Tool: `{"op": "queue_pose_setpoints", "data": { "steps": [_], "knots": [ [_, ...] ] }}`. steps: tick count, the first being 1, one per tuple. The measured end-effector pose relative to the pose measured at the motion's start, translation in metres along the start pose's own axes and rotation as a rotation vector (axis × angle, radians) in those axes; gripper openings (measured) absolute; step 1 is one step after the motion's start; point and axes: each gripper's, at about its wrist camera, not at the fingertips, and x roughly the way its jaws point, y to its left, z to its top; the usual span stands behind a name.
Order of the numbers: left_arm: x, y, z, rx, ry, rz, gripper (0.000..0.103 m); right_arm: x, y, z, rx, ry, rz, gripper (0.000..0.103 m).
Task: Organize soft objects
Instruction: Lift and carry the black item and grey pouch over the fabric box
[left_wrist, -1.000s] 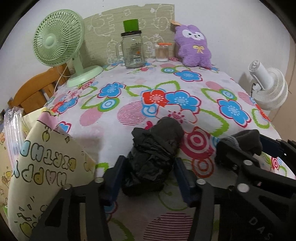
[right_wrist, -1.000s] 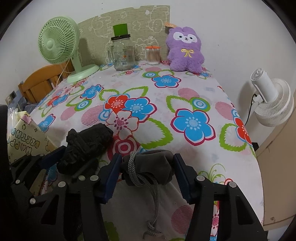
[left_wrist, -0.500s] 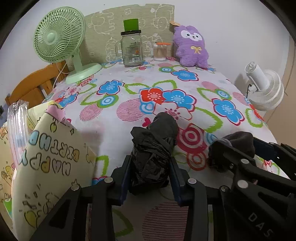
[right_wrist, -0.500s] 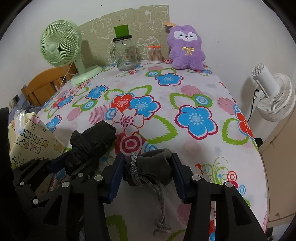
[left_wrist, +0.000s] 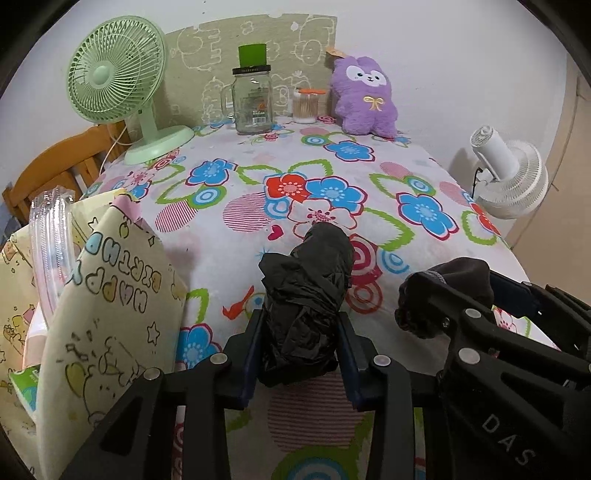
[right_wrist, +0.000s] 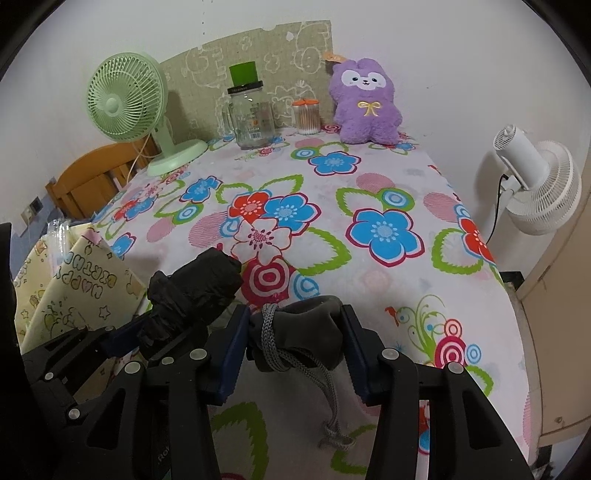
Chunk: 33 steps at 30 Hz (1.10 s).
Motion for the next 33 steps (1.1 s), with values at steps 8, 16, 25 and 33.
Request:
{"op": "queue_pose_setpoints", "data": {
  "steps": [8, 16, 25, 33],
  "knots": [
    [-0.018, -0.003, -0.007, 0.020, -0.019, -0.010, 0.037, -0.020, 0.003, -0.007, -0.003, -0.026, -0.010, 0.052],
    [-0.039, -0.006, -0.014, 0.039, -0.045, -0.027, 0.037, -0.042, 0.007, -0.014, 0.000, -0.059, -0.019, 0.052],
    [-0.066, -0.008, -0.020, 0.048, -0.082, -0.040, 0.037, -0.070, 0.014, -0.021, -0.006, -0.099, -0.026, 0.052],
    [-0.091, -0.009, -0.021, 0.061, -0.126, -0.049, 0.037, -0.095, 0.022, -0.020, -0.011, -0.142, -0.033, 0.052]
  ]
}}
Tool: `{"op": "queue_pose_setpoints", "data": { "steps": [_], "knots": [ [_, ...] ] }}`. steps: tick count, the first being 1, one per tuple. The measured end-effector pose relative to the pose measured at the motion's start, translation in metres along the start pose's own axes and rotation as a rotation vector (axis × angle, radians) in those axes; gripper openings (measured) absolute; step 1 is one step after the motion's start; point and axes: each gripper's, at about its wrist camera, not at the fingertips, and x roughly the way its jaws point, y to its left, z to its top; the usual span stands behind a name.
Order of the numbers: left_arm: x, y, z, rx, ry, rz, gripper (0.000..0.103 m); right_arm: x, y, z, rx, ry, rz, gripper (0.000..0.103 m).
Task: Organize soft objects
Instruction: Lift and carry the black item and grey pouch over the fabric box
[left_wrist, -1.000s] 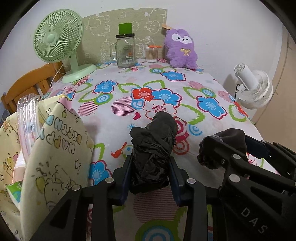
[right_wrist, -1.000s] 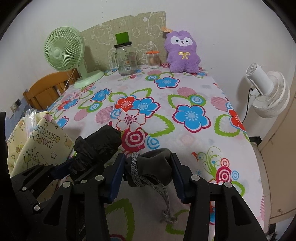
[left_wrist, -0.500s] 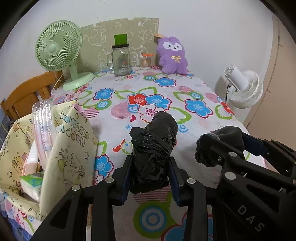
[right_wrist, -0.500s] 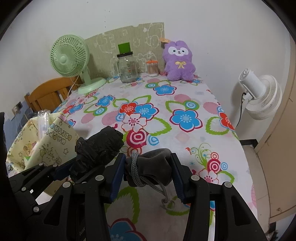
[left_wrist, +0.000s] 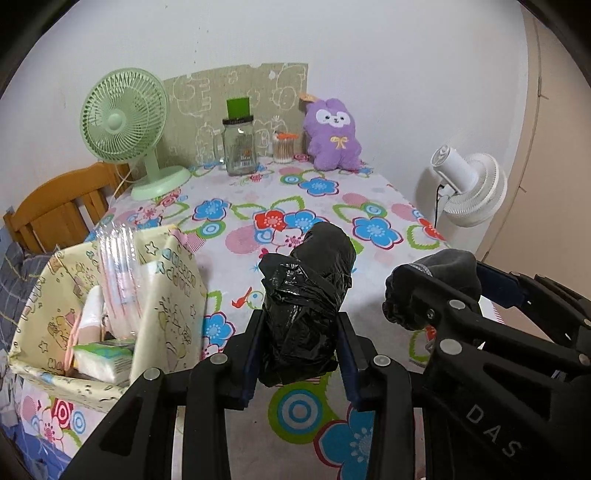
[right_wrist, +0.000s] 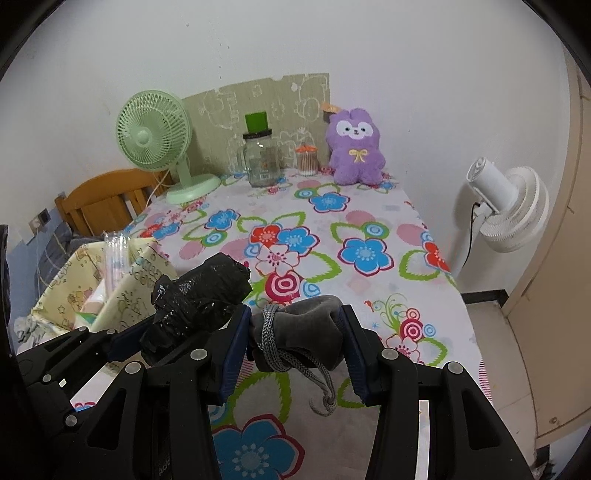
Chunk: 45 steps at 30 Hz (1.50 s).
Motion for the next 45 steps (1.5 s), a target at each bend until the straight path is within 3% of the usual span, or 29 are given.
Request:
{"op": "queue_pose_setpoints", "data": {
  "steps": [22, 45],
  "knots": [
    [-0.060, 0.016, 0.009, 0.019, -0.101, -0.013, 0.037, -0.053, 0.032, 0.014, -0.021, -0.085, 0.008, 0.052],
    [-0.073, 0.074, 0.019, -0.010, -0.128, 0.063, 0.037, -0.039, 0.097, 0.038, -0.093, -0.090, 0.095, 0.052]
  ]
}}
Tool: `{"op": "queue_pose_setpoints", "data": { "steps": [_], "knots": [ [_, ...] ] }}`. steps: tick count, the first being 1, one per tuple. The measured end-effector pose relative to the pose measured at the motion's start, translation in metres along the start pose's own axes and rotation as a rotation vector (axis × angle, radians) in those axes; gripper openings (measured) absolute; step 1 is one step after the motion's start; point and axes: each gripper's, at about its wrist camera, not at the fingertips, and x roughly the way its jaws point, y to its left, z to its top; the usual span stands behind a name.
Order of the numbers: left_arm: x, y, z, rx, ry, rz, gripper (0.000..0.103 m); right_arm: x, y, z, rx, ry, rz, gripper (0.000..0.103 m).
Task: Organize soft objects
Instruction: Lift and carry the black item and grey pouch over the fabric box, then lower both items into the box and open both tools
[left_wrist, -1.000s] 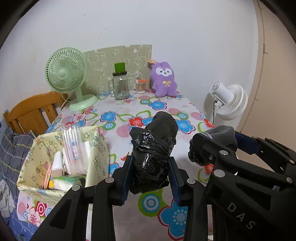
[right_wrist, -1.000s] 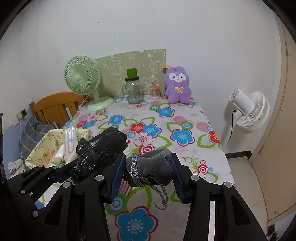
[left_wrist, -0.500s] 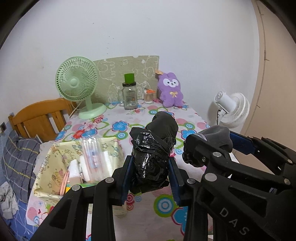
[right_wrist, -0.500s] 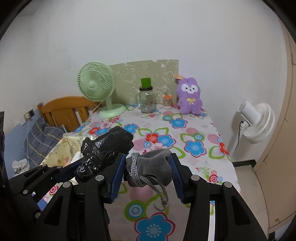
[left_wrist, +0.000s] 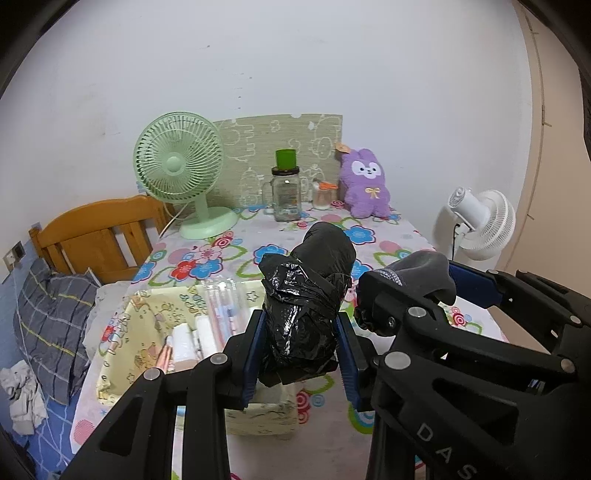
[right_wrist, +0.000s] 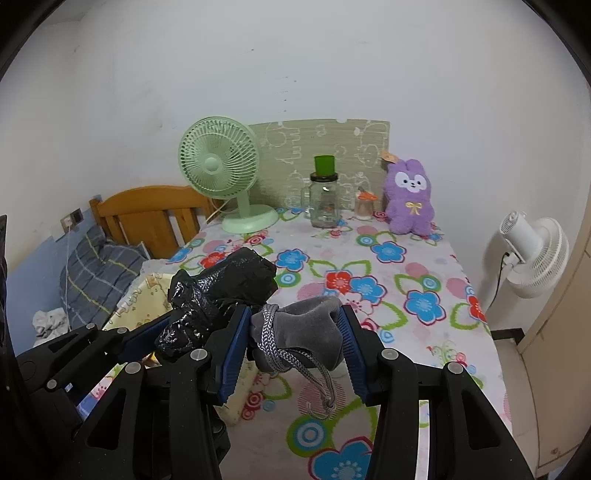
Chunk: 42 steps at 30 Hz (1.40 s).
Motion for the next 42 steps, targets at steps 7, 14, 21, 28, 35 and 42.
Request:
{"op": "queue_pose_setpoints", "data": {
  "steps": [7, 14, 21, 28, 35, 42],
  "knots": [
    [0.004, 0.021, 0.000, -0.015, 0.002, 0.018, 0.037, 0.013, 0.018, 0.005, -0.020, 0.012, 0.020, 0.052],
    [0.012, 0.043, -0.003, -0.040, 0.015, 0.042, 0.037, 0.028, 0.037, 0.007, -0.043, 0.029, 0.050, 0.052],
    [0.022, 0.063, -0.008, -0.062, 0.034, 0.073, 0.037, 0.045, 0.055, 0.008, -0.064, 0.041, 0.079, 0.052],
    [0.033, 0.081, -0.014, -0.074, 0.062, 0.101, 0.038, 0.064, 0.070, 0.005, -0.077, 0.073, 0.108, 0.052],
    [0.045, 0.102, -0.022, -0.099, 0.092, 0.129, 0.038, 0.082, 0.085, 0.002, -0.098, 0.106, 0.133, 0.052],
    [0.055, 0.120, -0.029, -0.133, 0.128, 0.160, 0.038, 0.096, 0.101, -0.001, -0.110, 0.129, 0.163, 0.052]
  ]
}}
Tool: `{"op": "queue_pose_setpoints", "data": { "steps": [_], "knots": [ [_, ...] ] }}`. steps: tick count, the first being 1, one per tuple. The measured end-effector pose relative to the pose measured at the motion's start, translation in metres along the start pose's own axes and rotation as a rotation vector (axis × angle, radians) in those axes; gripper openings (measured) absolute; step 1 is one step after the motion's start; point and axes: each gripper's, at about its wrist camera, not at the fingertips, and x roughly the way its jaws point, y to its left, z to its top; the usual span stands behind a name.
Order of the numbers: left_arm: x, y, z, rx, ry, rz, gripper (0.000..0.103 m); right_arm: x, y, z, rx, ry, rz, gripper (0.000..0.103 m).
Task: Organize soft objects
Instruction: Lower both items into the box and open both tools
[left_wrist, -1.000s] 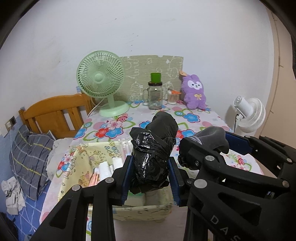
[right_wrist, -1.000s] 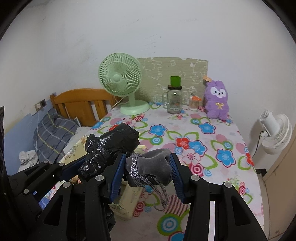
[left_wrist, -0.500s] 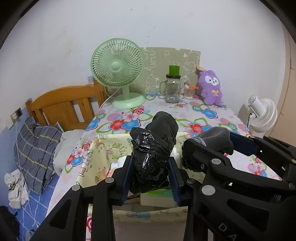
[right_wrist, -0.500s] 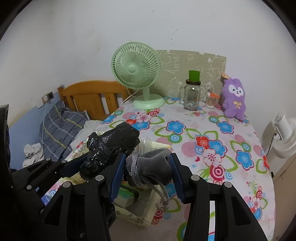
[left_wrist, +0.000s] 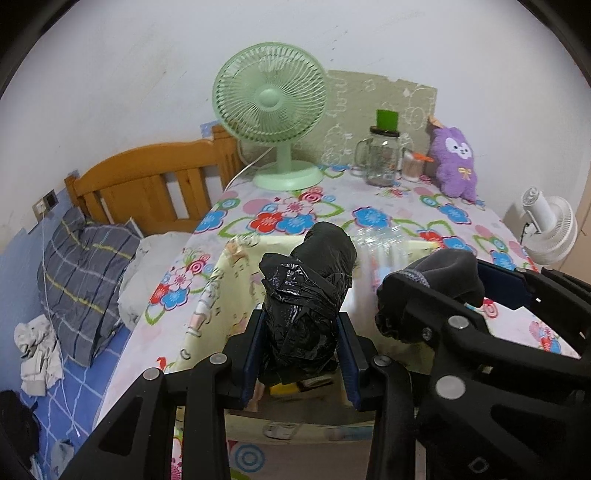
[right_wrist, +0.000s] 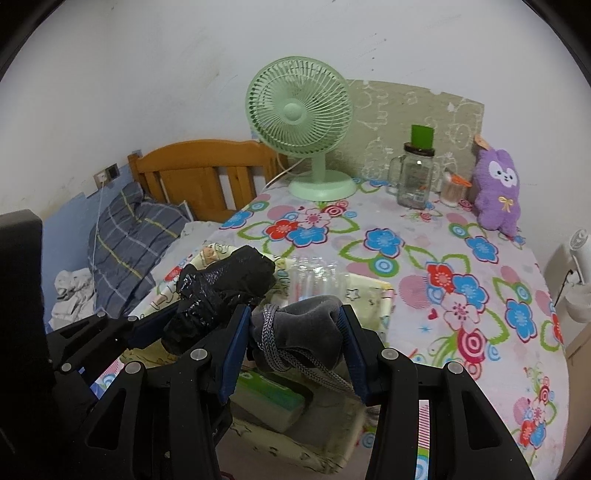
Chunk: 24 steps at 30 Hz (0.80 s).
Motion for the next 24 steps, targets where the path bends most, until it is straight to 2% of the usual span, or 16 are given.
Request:
{"op": "queue_pose_setpoints", "data": {
  "steps": [11, 14, 16, 19, 24],
  "knots": [
    [0.019, 0.015, -0.008, -0.040, 0.076, 0.016, 0.043, 0.021, 0.011, -0.001, 0.004, 0.043, 0.027, 0.052],
    [0.021, 0.018, -0.009, -0.050, 0.082, 0.004, 0.048, 0.025, 0.014, -0.001, 0.005, 0.052, 0.040, 0.052],
    [0.018, 0.018, -0.010, -0.049, 0.077, -0.012, 0.058, 0.028, 0.015, -0.002, 0.002, 0.058, 0.043, 0.052],
    [0.013, 0.015, -0.011, -0.034, 0.062, -0.007, 0.063, 0.031, 0.016, -0.003, -0.003, 0.066, 0.038, 0.052],
    [0.013, 0.014, -0.012, -0.020, 0.063, -0.001, 0.066, 0.031, 0.017, -0.006, -0.009, 0.071, 0.035, 0.052]
  ]
}}
